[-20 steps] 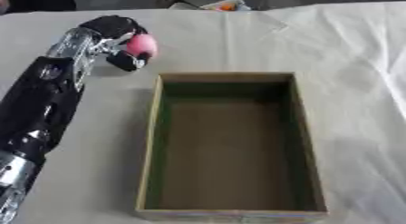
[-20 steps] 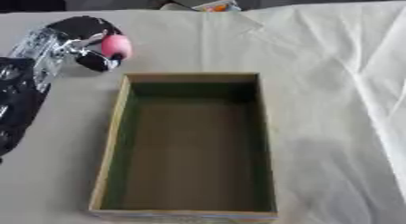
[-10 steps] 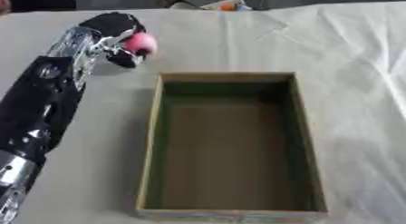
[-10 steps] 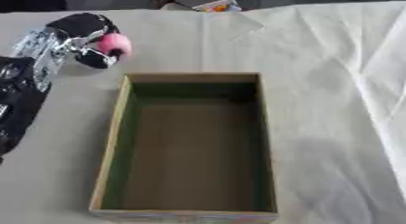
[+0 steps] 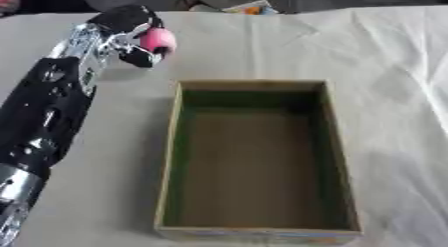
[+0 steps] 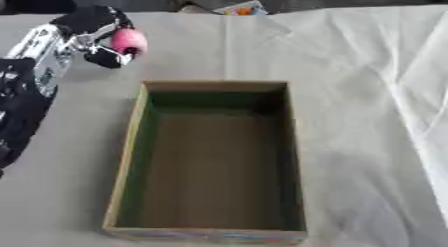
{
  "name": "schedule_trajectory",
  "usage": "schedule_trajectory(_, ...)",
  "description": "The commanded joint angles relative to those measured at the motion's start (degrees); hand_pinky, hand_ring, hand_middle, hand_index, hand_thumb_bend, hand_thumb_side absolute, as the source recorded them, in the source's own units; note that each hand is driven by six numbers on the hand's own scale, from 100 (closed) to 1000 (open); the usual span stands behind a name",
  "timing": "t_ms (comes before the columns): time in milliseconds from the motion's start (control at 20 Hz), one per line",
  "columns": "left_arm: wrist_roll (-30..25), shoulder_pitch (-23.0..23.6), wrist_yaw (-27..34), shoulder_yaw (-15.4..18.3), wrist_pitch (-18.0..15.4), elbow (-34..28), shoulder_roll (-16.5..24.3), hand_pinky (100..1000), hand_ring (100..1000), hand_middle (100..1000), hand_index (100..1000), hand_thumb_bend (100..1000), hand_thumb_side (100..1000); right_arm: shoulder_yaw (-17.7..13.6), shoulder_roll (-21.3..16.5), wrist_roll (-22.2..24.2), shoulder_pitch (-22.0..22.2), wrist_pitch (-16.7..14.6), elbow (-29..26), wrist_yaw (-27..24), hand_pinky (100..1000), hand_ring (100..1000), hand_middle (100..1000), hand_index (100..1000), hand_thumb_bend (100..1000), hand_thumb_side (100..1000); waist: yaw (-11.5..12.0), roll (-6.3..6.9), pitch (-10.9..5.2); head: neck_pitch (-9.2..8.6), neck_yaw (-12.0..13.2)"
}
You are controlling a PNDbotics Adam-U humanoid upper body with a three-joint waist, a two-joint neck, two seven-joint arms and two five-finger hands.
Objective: Pick up objects on the table and place them in the box.
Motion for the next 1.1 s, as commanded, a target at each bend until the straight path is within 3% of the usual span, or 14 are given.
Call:
schedule_trajectory(50,0.8,-0.8,3.2,-0.2,0.1,-2.4,1.2,280,509,528,629,100,280,-0.5,-1.2,-0.1,0.0,0.2,-1.1,-1.0,561,715,572,824,100,1000,0.1,-0.22,-1.85,1.06,0.0)
schedule_trajectory(350,0.9,0.6,10.9,-1.1,0.4,-7.9,1.6,248,468,502,598,100,318,-0.6,-1.6,-0.3,0.5,0.5,-1.1,-2.5,562,716,573,822,100,1000,0.6,-0.69,-3.39,3.46,-0.4)
schedule_trajectory(700,-0.8,4.5,20.8,-5.6,0.0,-27.8,1.6,243,464,501,597,100,350,-0.7,-2.5,-0.5,1.0,0.6,-1.1,-4.3,564,716,575,821,100,1000,1.5,-1.23,-5.30,5.88,-1.4)
schedule_trajectory(900,-2.9,6.1,26.2,-8.4,0.9,-38.5,-0.2,241,462,497,594,100,362,-0.7,-3.0,-0.4,1.1,0.8,-1.1,-5.3,565,716,575,820,100,1000,2.0,-1.36,-6.09,6.10,-2.1)
schedule_trajectory(1100,-6.4,7.3,30.5,-11.6,1.0,-44.9,-0.6,241,458,497,595,100,339,-0.8,-3.3,-0.5,1.0,1.0,-1.1,-6.0,565,716,575,821,100,1000,2.1,-1.22,-6.44,5.95,-2.5)
